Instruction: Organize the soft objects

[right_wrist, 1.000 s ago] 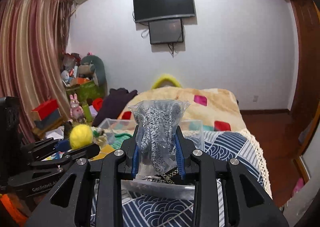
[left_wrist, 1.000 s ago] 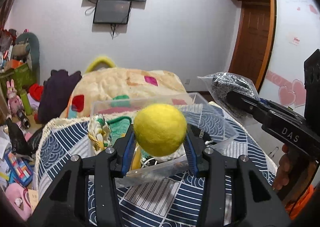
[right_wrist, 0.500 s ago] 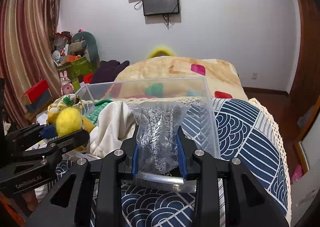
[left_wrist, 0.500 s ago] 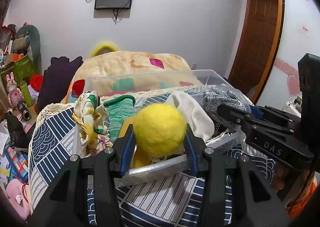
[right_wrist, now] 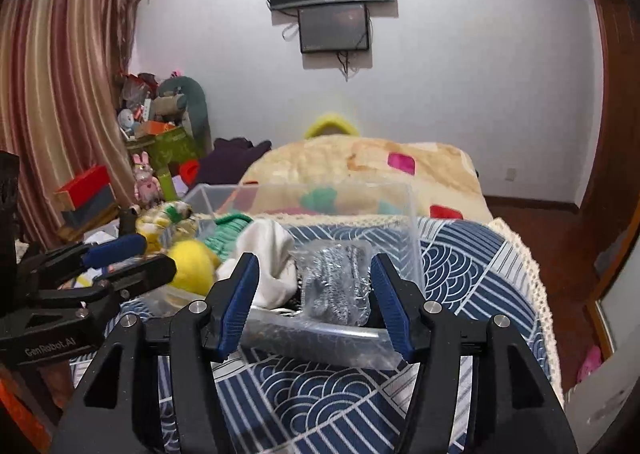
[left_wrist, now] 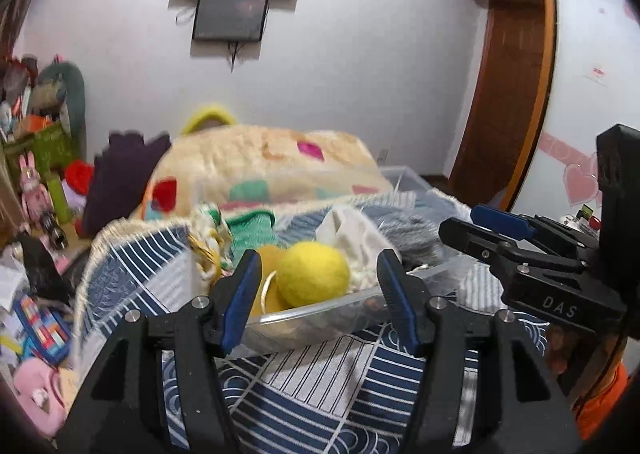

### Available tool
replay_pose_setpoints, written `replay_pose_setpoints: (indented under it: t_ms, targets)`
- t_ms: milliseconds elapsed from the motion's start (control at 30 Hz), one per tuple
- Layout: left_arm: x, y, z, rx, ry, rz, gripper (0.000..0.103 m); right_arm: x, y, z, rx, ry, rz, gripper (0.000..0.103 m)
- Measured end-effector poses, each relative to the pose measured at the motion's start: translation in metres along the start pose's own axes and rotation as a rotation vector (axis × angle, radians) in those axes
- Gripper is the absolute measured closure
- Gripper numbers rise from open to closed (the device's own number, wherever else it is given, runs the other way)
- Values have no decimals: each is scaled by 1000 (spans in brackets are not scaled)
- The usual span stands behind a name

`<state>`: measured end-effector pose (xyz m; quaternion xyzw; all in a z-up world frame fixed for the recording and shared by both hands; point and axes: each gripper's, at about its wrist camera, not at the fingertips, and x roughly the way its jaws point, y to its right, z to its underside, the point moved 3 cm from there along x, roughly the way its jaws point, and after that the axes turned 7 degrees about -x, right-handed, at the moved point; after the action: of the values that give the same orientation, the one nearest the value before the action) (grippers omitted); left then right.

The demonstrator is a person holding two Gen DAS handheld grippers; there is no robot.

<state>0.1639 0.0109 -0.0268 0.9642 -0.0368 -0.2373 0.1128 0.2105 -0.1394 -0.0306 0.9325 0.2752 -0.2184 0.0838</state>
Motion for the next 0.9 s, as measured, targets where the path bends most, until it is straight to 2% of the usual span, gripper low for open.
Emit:
replay_pose_setpoints:
  t_ms: [233,433,500,567,633,900]
  targets:
    - [-62,16,-4,52,129,17,43,-46,-15,-9,-23,105,-26,48]
    - [-94,22,-4,51,186,25,43,-82,-25,-19,-36,193,-31,47]
    - [-102,23,-3,38,195,35,41,-90,-28,-20,-37,211,-36,37]
    - [-109,22,-2,22,211,35,33,-94,-30,-19,-41,232,-24,26]
    - [-116,21,0,15,235,25,28,-96,-33,-16,-41,244,-22,22]
    - [-123,16,9,-10,281,1,15,-88,-35,2,-8,236,-6,21]
